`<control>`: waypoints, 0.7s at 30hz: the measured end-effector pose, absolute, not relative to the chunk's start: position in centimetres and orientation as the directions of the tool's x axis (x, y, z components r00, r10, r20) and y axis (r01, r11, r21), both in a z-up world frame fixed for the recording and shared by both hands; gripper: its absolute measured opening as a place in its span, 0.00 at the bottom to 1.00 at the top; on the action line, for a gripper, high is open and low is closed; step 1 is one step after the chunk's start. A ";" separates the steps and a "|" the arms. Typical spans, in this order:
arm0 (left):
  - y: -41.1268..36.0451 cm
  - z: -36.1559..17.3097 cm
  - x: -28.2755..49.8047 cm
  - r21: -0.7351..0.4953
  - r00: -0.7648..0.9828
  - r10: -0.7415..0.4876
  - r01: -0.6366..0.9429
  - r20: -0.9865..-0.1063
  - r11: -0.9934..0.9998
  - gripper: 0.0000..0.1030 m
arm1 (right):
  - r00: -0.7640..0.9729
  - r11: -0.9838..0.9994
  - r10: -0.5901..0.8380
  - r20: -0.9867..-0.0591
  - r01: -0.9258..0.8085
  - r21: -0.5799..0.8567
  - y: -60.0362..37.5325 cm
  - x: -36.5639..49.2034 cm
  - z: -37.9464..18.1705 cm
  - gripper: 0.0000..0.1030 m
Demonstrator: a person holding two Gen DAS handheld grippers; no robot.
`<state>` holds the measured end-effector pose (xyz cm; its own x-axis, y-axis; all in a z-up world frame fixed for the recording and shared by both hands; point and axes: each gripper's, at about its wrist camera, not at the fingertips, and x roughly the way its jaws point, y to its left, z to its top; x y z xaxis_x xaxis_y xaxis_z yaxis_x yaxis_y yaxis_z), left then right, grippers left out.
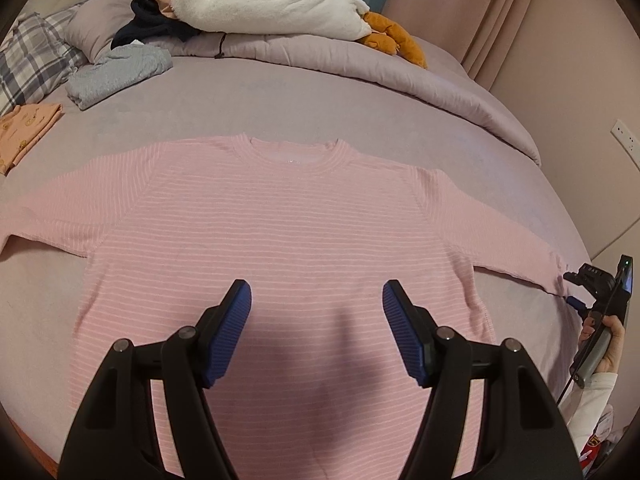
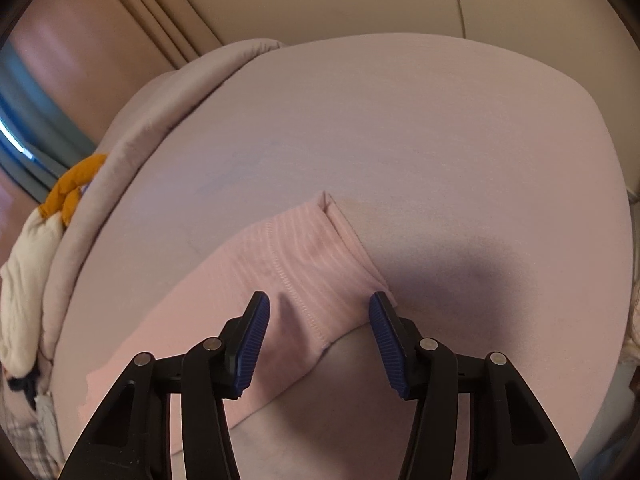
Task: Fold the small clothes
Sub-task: 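Lower the right gripper onto the shirt's sleeve cuff and close on it, then lift the sleeve with the right gripper and lay it across the shirt body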
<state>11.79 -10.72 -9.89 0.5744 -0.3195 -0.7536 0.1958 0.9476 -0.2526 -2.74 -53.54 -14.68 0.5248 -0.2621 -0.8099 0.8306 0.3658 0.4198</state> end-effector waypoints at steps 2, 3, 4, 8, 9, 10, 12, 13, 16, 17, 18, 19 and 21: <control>-10.8 -10.0 11.9 -0.254 0.569 -0.319 0.192 -0.758 0.948 0.65 | 0.512 0.359 -0.273 -0.814 0.839 0.408 -53.6 -3.1 -14.8 0.51; -10.8 -10.0 11.9 -0.255 0.568 -0.319 0.191 -0.758 0.948 0.65 | 0.509 0.358 -0.277 -0.815 0.842 0.404 -53.7 -2.9 -14.7 0.51; -10.8 -10.1 11.9 -0.255 0.568 -0.319 0.191 -0.759 0.948 0.65 | 0.506 0.356 -0.279 -0.816 0.844 0.401 -53.8 -3.2 -14.8 0.51; -10.9 -10.3 12.1 -0.252 0.565 -0.316 0.190 -0.762 0.949 0.65 | 0.456 0.335 -0.323 -0.829 0.874 0.351 -53.9 -3.8 -14.6 0.51; -10.9 -10.3 12.1 -0.253 0.565 -0.316 0.189 -0.762 0.949 0.65 | 0.467 0.332 -0.314 -0.827 0.870 0.365 -54.1 -3.9 -14.8 0.51; -10.9 -10.3 12.2 -0.255 0.564 -0.317 0.188 -0.762 0.948 0.65 | 0.488 0.329 -0.296 -0.821 0.859 0.392 -54.4 -4.0 -15.1 0.51; -10.8 -10.5 12.3 -0.257 0.564 -0.318 0.188 -0.762 0.948 0.65 | 0.513 0.329 -0.279 -0.812 0.845 0.421 -54.8 -3.8 -15.4 0.45; -10.9 -10.5 12.4 -0.257 0.563 -0.318 0.187 -0.763 0.948 0.65 | 0.521 0.330 -0.275 -0.808 0.841 0.429 -55.0 -3.7 -15.5 0.39; -10.8 -10.6 12.5 -0.257 0.564 -0.319 0.188 -0.762 0.948 0.65 | 0.536 0.347 -0.265 -0.802 0.829 0.439 -55.1 -3.0 -15.7 0.23; -10.8 -10.6 12.5 -0.256 0.566 -0.317 0.187 -0.761 0.948 0.65 | 0.542 0.349 -0.262 -0.798 0.824 0.445 -55.1 -2.6 -15.8 0.20; -10.8 -10.6 12.6 -0.256 0.567 -0.317 0.186 -0.760 0.949 0.65 | 0.549 0.354 -0.262 -0.794 0.820 0.450 -55.0 -2.4 -15.6 0.13; -10.7 -10.6 12.6 -0.256 0.569 -0.316 0.186 -0.759 0.949 0.65 | 0.555 0.361 -0.263 -0.789 0.815 0.453 -54.8 -2.1 -15.4 0.13; -10.6 -10.5 12.6 -0.258 0.572 -0.316 0.182 -0.757 0.949 0.65 | 0.580 0.406 -0.287 -0.762 0.795 0.452 -54.0 -1.5 -14.0 0.13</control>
